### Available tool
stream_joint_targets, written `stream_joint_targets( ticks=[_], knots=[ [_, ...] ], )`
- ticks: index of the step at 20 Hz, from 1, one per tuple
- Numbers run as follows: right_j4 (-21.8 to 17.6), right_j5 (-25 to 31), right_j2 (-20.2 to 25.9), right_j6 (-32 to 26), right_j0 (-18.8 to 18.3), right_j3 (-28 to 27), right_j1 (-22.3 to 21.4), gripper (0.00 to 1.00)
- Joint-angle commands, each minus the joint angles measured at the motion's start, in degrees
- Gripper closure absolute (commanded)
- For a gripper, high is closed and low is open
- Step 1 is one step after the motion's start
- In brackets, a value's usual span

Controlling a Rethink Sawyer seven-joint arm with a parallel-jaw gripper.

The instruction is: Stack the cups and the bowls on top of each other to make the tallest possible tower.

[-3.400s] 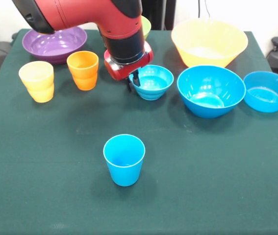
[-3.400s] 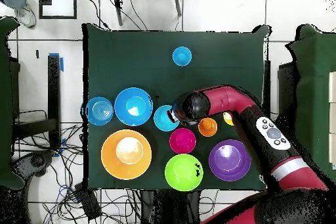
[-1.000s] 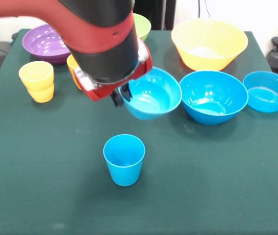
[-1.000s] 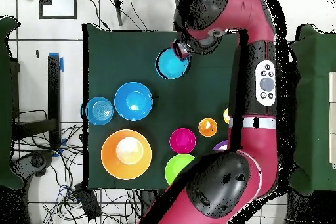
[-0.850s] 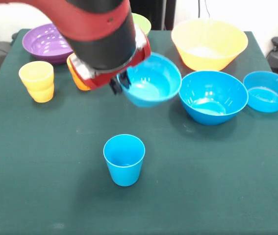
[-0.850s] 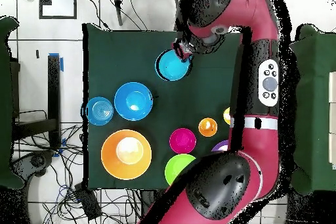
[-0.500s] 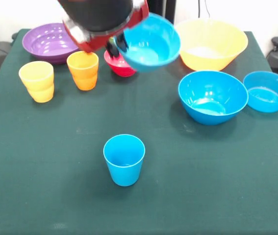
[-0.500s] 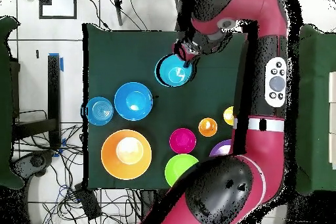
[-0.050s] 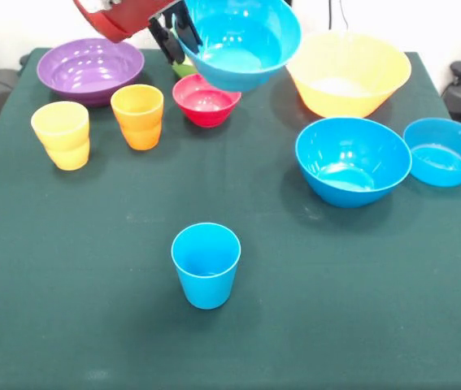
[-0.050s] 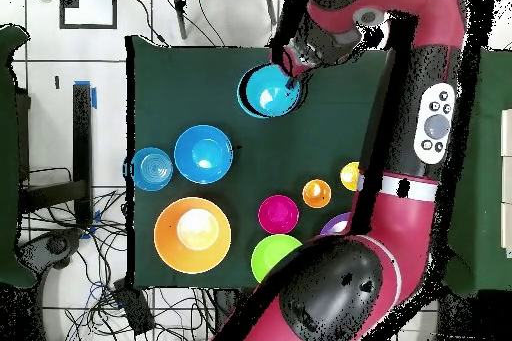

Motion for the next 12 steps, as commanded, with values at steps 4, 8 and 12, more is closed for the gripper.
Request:
stream_joint_targets(
  ticks=[4,8,12],
  knots=[
    [-18.3,3.2,18.3,-18.9,1.7,-12.0,6.9,1.0],
    [-27.1,2.7,26.9,-21.8,0.8,-13.9,8.3,1.0],
    [-36.4,1.7,35.9,-24.9,-0.1,-15.5,9.9,1.0]
  ],
)
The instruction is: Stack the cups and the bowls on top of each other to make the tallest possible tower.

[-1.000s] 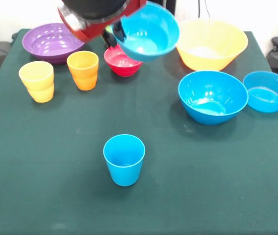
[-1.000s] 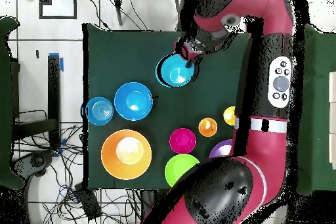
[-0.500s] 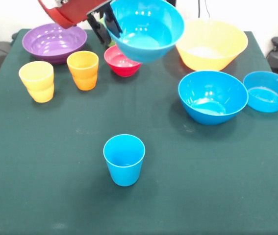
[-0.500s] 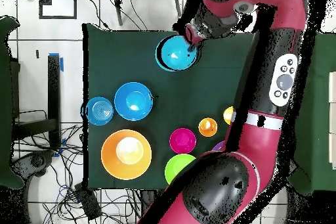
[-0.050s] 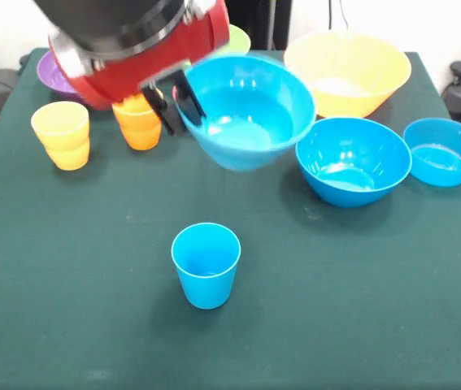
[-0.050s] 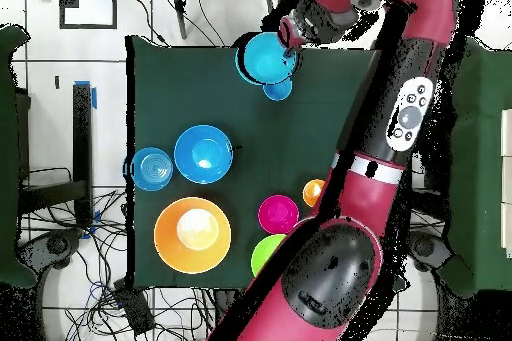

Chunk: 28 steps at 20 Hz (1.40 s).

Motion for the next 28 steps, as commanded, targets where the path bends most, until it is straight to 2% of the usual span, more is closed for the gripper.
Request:
stream_joint_targets(
  ticks=[1,6,9,13,28],
  knots=[
    [-17.4,1.4,17.5,-25.3,-0.1,-5.2,4.8,1.0],
    [-25.9,0.5,26.0,-28.4,-0.8,-6.4,6.7,1.0],
    [-28.6,0.1,29.1,-29.4,-1.2,-6.6,7.4,1.0],
    [-31.5,-0.5,31.9,-30.5,-1.7,-6.5,8.2,1.0],
    [-47.4,2.0,44.2,-36.6,-2.7,-8.3,9.2,1.0]
  ],
)
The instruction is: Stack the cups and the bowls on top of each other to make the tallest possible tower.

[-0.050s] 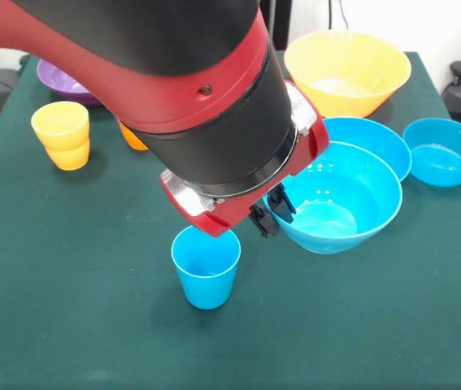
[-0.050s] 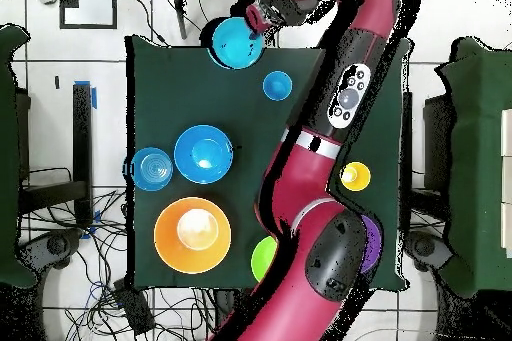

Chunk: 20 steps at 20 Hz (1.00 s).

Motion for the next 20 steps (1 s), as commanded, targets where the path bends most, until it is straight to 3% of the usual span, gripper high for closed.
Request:
stream_joint_targets(
  ticks=[1,13,20],
  knots=[
    [-11.2,2.0,5.5,-21.4,-0.9,-5.7,0.2,1.0],
    [-24.1,2.3,14.6,-29.3,-1.8,-6.9,0.6,1.0],
    [-27.6,2.7,15.3,-34.1,-3.2,-6.1,0.7,1.0]
  ],
)
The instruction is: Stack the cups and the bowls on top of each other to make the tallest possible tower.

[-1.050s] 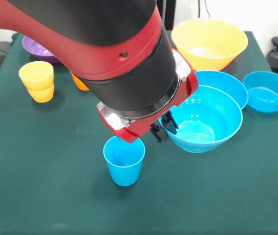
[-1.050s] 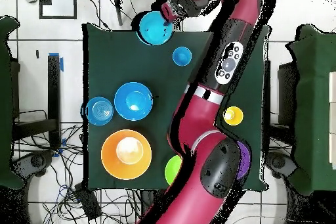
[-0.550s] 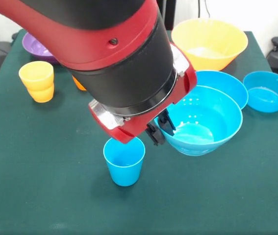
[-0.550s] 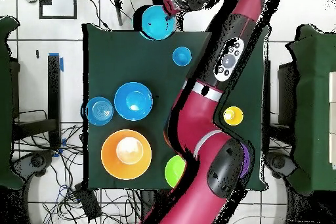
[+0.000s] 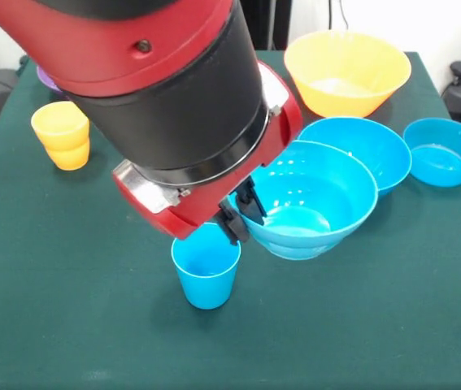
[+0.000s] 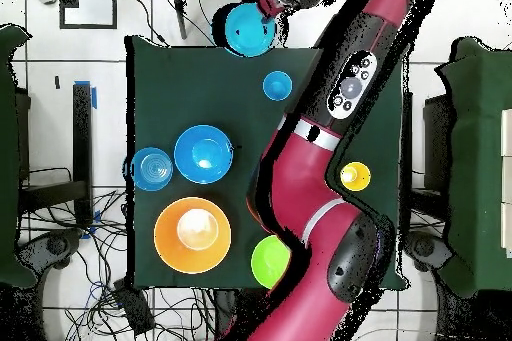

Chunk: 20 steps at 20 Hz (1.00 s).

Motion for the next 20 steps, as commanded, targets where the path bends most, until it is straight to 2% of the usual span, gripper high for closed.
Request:
stream_joint_targets(
  ticks=[1,11,20],
  knots=[
    [-8.3,2.8,-0.9,-22.1,-1.3,-5.8,0.3,1.0],
    [-12.7,3.8,0.2,-26.6,-2.9,-5.4,0.6,1.0],
    [-23.1,3.0,7.9,-30.4,-2.4,-6.7,1.9,1.0]
  ],
)
